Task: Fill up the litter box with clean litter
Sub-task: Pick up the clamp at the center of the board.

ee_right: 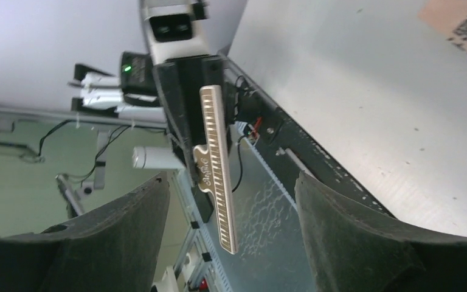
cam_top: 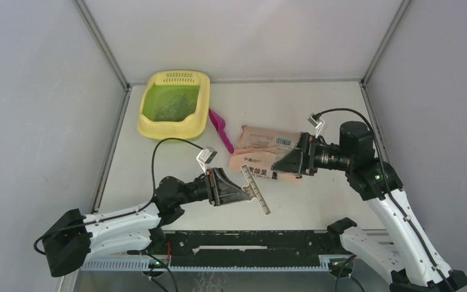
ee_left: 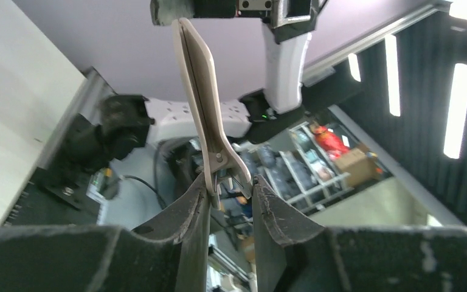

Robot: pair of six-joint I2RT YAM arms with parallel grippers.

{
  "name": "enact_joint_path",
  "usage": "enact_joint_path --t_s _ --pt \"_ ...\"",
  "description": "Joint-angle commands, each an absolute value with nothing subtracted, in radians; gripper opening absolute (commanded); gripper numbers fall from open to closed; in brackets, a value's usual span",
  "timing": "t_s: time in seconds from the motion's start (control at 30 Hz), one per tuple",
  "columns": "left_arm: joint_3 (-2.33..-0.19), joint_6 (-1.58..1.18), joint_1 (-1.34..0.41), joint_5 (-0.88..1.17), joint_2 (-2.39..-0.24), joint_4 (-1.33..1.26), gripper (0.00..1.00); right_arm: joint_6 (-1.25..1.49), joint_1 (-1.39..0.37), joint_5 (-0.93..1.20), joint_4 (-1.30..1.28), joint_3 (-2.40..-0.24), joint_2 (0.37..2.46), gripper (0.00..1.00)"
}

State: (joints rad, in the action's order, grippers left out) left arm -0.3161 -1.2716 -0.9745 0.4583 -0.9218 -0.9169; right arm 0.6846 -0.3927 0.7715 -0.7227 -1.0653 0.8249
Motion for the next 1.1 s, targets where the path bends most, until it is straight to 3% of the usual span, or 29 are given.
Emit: enact_joint_path --t_s 0.0,0.1,0.27,1.07 --pt "-0.244 -1.508 -0.971 0.560 -1.000 -1.312 0.31 0.724 -0.397 0.946 -0.520 -1.005 0.740 0.77" --pt "-0.233 -1.553 -0.973 0.570 -1.053 -1.411 0.31 0.744 -0.426 0.964 -0.508 -0.964 0.727 0.68" --pt "-0.270 -1.550 -0.974 0.581 -1.083 -1.410 0.32 0.747 -0.546 0.890 -0.526 -0.933 0.730 0.61" --pt "-0.347 -1.525 -0.981 0.585 -1.161 -1.410 0.32 0.839 -0.718 0.791 -0.415 -0.899 0.816 0.53"
